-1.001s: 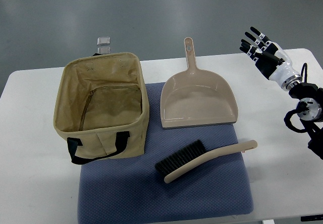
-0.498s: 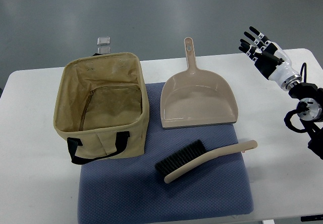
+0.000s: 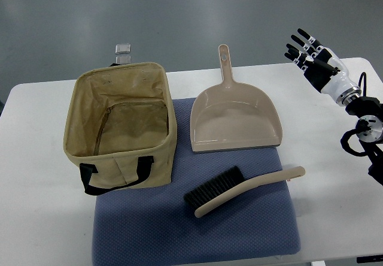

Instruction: Put pink broom in yellow bag with right hand

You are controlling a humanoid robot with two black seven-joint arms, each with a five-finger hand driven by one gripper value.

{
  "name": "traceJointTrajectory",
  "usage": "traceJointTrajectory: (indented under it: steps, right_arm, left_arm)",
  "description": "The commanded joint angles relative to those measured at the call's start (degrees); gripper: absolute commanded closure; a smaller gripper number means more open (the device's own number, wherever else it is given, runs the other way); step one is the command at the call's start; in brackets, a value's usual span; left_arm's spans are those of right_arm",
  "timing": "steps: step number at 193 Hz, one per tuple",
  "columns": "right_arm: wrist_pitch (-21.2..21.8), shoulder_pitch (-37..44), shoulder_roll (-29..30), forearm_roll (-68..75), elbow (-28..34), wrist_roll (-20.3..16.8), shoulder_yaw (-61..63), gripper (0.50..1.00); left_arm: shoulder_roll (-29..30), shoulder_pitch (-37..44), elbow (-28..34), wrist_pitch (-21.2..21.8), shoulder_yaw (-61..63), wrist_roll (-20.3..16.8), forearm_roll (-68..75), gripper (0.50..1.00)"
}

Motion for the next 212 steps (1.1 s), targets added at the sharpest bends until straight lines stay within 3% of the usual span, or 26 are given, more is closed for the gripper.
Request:
traceJointTrajectory:
  steps: [1, 50, 212]
  right_arm:
    - [0.3, -0.1, 0.0, 0.1, 0.0, 0.3, 0.0, 0.57]
    - [2.9, -0.2, -0.2, 0.1, 0.0, 0.2, 0.0, 0.57]
    - [3.3, 0.5, -3.0, -0.1, 1.0, 0.4, -3.5, 0.57]
  left_arm:
    - [0.0, 0.0, 0.0, 0.0, 0.0, 0.0, 0.0, 0.5]
    - [0.0, 0.0, 0.0, 0.0, 0.0, 0.0, 0.0, 0.5]
    - [0.0, 0.0, 0.0, 0.0, 0.0, 0.0, 0.0, 0.5]
